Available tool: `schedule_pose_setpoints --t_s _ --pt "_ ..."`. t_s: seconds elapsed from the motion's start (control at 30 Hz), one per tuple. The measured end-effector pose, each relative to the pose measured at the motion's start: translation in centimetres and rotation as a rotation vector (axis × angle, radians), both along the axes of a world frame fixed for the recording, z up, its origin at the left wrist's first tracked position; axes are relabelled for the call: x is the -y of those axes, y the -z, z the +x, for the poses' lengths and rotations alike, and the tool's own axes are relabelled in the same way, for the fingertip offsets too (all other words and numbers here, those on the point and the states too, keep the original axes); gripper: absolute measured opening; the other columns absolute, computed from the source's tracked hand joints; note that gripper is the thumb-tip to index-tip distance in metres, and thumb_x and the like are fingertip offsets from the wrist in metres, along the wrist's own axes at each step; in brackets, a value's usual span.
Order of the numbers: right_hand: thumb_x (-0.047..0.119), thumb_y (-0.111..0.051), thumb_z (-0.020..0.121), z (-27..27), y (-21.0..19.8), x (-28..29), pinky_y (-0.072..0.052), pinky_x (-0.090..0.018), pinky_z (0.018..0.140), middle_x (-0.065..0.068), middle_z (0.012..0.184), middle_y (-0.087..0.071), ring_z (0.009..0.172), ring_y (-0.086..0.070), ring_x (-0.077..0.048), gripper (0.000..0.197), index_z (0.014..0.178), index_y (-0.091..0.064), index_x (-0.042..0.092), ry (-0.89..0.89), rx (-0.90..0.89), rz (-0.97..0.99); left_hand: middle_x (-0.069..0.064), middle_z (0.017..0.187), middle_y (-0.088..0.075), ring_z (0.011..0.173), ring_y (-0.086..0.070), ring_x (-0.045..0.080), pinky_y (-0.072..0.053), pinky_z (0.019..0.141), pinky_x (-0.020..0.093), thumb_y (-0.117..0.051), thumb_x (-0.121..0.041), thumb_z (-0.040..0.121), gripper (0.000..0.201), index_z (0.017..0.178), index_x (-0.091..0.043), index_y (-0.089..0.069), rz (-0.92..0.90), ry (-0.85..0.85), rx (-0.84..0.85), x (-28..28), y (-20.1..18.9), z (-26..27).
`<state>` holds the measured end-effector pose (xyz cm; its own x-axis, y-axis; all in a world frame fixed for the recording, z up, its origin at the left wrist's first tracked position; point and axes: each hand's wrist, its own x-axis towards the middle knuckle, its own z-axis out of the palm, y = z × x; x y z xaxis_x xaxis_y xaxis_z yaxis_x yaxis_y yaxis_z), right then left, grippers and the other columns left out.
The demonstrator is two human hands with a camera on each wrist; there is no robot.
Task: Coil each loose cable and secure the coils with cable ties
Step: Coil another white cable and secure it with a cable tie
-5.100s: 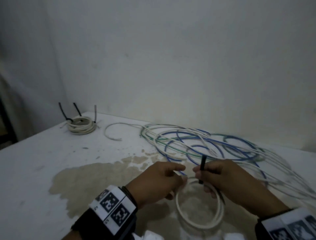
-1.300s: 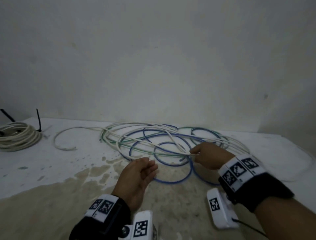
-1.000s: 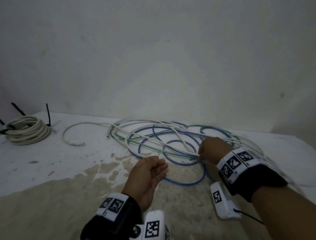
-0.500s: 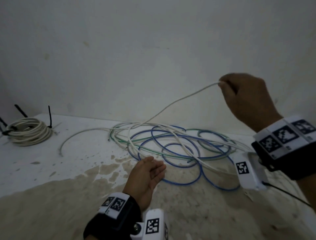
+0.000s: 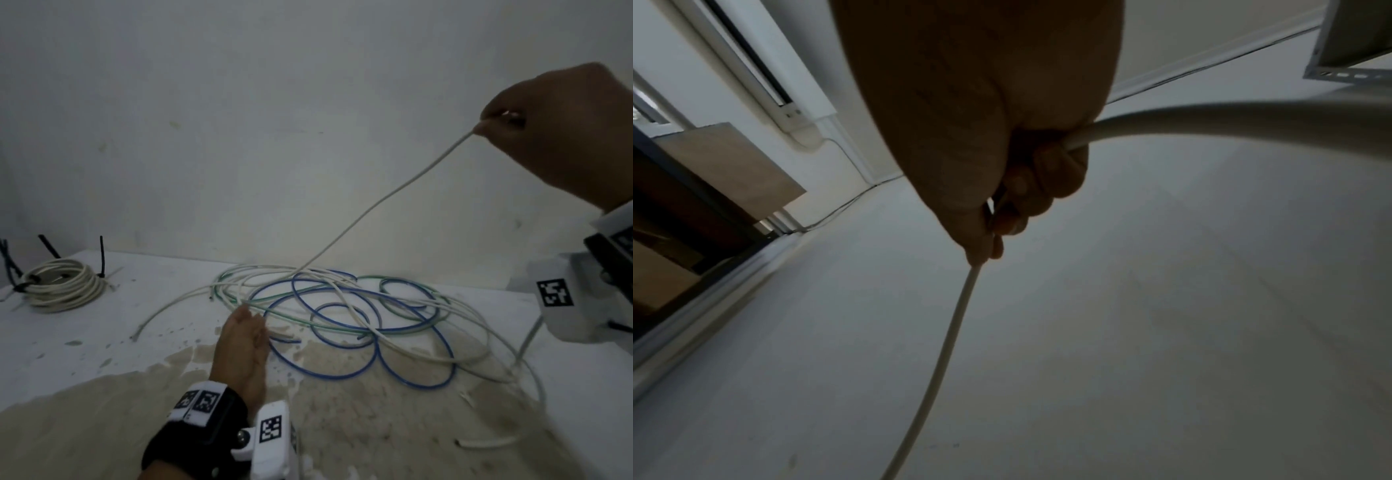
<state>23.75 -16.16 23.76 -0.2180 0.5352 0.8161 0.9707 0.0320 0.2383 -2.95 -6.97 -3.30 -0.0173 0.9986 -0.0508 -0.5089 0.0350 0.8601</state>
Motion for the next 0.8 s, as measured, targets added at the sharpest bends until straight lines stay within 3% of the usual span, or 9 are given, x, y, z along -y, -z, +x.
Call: schedule_pose_setpoints --t_s 0.13,0.27,0.33,0.4,0.43,0.47,0.53,0.67,0.8 --pt "0.031 -0.054 0.094 0.6 -0.4 1.3 -0.049 -0.038 0.076 -0.020 0.090 -0.070 0.080 -0.063 -0.035 0.032 0.097 -0.070 0.004 -0.027 -0.053 0.077 0.009 0.134 -0.050 0.112 -0.053 0.024 -0.042 0.094 0.036 -0.050 -0.008 0.095 0.046 0.140 -0.010 -0.040 0.121 -0.153 -0.382 -1.5 -0.6 -0.7" --pt "0.031 -0.052 0.095 -0.9 0.0 2.3 -0.033 -0.024 0.067 -0.013 0.083 -0.066 0.072 -0.052 -0.018 0.030 0.099 -0.068 0.006 -0.194 -0.124 0.093 -0.006 0.147 -0.033 0.133 -0.034 0.011 -0.031 0.108 0.028 -0.068 -0.013 0.086 0.073 0.147 -0.018 -0.030 0.530 -0.124 -0.828 -2.0 -3.0 1.5" --pt "0.030 -0.050 0.096 -1.5 0.1 2.7 -0.027 -0.022 0.063 -0.007 0.075 -0.058 0.066 -0.048 -0.017 0.029 0.097 -0.065 0.005 -0.253 -0.152 0.103 -0.015 0.143 -0.025 0.133 -0.026 0.004 -0.021 0.110 0.021 -0.067 -0.025 0.087 0.073 0.148 -0.019 -0.027 0.661 -0.068 -1.044 -2.5 -4.2 2.5" --pt "0.030 -0.049 0.096 -1.5 0.1 3.1 -0.025 -0.021 0.062 -0.004 0.075 -0.054 0.066 -0.045 -0.016 0.029 0.097 -0.064 0.005 -0.263 -0.191 0.129 -0.008 0.133 -0.048 0.116 -0.047 0.008 -0.033 0.097 0.020 -0.056 -0.039 0.093 0.040 0.126 -0.015 -0.056 0.696 -0.078 -1.123 -2.6 -5.6 3.3" --pt "0.030 -0.049 0.096 -1.3 0.1 3.1 -0.025 -0.020 0.063 -0.003 0.076 -0.054 0.068 -0.045 -0.015 0.029 0.098 -0.064 0.006 -0.253 -0.214 0.143 0.000 0.111 -0.066 0.097 -0.058 0.013 -0.039 0.083 0.023 -0.047 -0.042 0.093 0.034 0.100 -0.014 -0.066 0.703 -0.099 -1.093 -2.5 -6.3 3.6" --pt "0.029 -0.048 0.096 -0.8 0.2 3.2 -0.024 -0.019 0.064 -0.002 0.078 -0.053 0.071 -0.045 -0.014 0.028 0.099 -0.064 0.005 -0.232 -0.240 0.150 0.003 0.081 -0.069 0.075 -0.060 0.015 -0.041 0.072 0.025 -0.042 -0.040 0.094 0.036 0.078 -0.015 -0.063 0.702 -0.114 -1.008 -2.5 -6.9 4.0" --pt "0.025 -0.049 0.096 0.4 1.0 3.1 -0.026 -0.021 0.067 -0.006 0.083 -0.056 0.077 -0.047 -0.019 0.026 0.100 -0.063 0.004 -0.174 -0.300 0.129 0.000 0.053 -0.050 0.047 -0.048 0.009 -0.041 0.056 0.025 -0.041 -0.028 0.101 0.040 0.064 -0.015 -0.048 0.611 -0.117 -0.672 -2.2 -8.4 4.9" --pt "0.025 -0.050 0.096 2.8 4.7 2.5 -0.037 -0.024 0.064 -0.004 0.074 -0.062 0.064 -0.056 -0.018 0.020 0.095 -0.063 0.009 -0.095 -0.538 -0.059 -0.010 0.042 -0.031 0.036 -0.027 0.006 -0.032 0.042 0.018 -0.032 -0.030 0.104 0.038 0.069 -0.019 -0.038 0.366 0.009 -0.035 -1.6 -12.9 5.6" --pt "0.027 -0.059 0.091 3.9 10.3 2.8 -0.037 -0.010 0.042 0.002 0.058 -0.062 0.039 -0.053 -0.002 0.015 0.085 -0.061 0.014 -0.071 -0.786 -0.355 -0.009 0.041 -0.029 0.036 -0.025 0.006 -0.032 0.042 0.016 -0.033 -0.032 0.104 0.036 0.071 -0.018 -0.040 0.329 0.101 0.214 -0.7 -16.6 5.1"
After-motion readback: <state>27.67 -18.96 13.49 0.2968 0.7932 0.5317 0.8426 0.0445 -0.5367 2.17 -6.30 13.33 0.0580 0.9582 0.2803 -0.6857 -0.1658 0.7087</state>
